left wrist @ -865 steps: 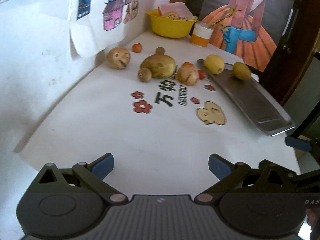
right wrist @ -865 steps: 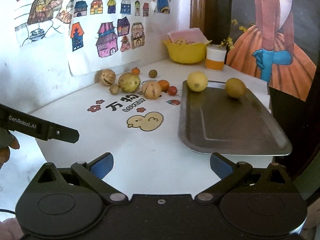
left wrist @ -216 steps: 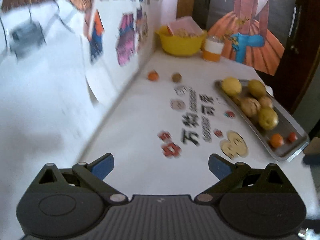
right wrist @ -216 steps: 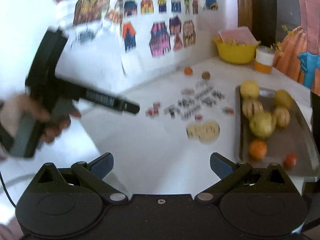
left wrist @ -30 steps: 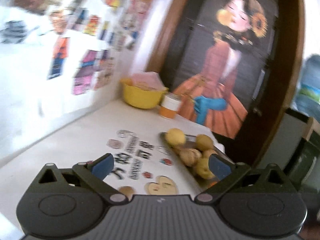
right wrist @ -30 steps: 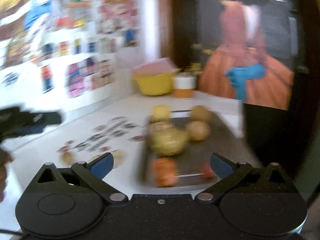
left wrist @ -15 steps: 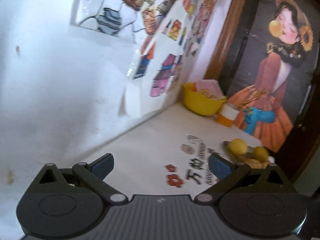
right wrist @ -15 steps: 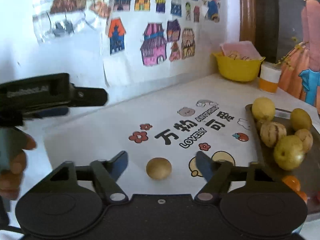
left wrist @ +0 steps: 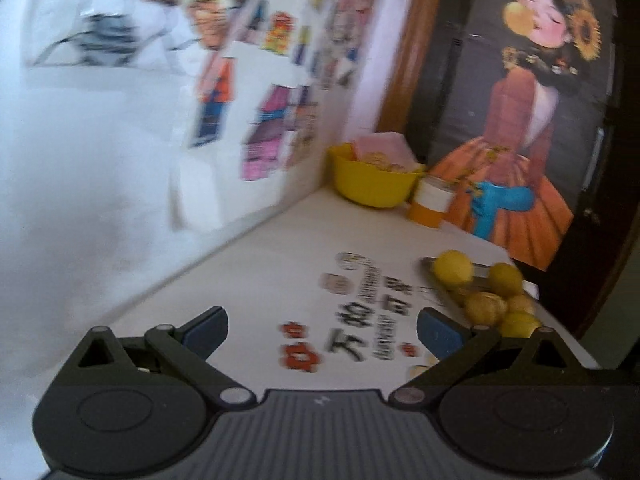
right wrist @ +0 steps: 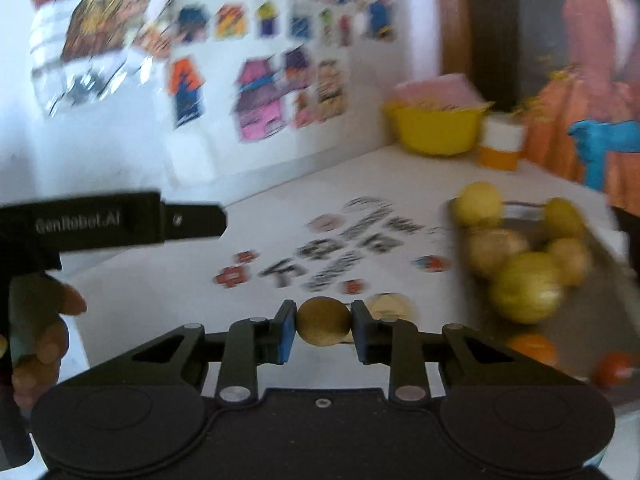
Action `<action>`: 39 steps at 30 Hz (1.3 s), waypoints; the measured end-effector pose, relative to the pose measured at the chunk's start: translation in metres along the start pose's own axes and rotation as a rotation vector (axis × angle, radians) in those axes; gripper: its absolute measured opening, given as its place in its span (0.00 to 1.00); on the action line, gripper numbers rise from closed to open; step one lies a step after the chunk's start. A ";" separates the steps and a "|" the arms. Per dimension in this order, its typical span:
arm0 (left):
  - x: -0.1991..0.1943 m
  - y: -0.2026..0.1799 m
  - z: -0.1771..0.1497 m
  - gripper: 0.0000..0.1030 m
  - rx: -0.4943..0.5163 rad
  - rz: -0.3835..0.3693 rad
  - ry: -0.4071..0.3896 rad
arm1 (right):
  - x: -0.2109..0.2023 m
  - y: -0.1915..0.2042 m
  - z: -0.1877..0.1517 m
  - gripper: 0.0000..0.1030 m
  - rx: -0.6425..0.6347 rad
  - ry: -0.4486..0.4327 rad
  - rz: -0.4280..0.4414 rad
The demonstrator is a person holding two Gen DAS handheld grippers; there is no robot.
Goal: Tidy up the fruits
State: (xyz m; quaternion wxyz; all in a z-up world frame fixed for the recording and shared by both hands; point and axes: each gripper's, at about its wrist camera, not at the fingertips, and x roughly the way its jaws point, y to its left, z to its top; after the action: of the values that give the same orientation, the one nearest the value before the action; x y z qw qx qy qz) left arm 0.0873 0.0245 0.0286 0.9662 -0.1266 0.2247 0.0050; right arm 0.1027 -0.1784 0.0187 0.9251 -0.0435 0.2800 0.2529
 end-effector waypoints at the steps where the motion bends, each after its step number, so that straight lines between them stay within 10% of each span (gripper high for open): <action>1: 0.001 -0.008 -0.002 0.99 0.007 -0.019 0.003 | -0.009 -0.009 -0.001 0.30 0.008 -0.015 -0.029; 8: 0.014 -0.063 -0.025 0.99 0.054 -0.148 0.077 | -0.051 -0.081 -0.024 0.30 0.113 -0.068 -0.284; 14: 0.014 -0.096 -0.041 0.99 0.103 -0.210 0.123 | -0.054 -0.106 -0.041 0.46 0.160 -0.069 -0.301; 25: -0.014 -0.085 -0.047 0.99 0.168 -0.219 0.117 | -0.103 -0.065 -0.067 0.89 0.150 -0.155 -0.348; 39: -0.059 -0.048 -0.066 0.99 0.196 -0.186 0.078 | -0.127 -0.010 -0.089 0.99 0.145 -0.168 -0.322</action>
State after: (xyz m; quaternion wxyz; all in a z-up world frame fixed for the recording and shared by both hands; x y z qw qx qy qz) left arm 0.0085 -0.0356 0.0089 0.9608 -0.0518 0.2486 -0.1115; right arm -0.0275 -0.2629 0.0116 0.9744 0.0002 0.2085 0.0836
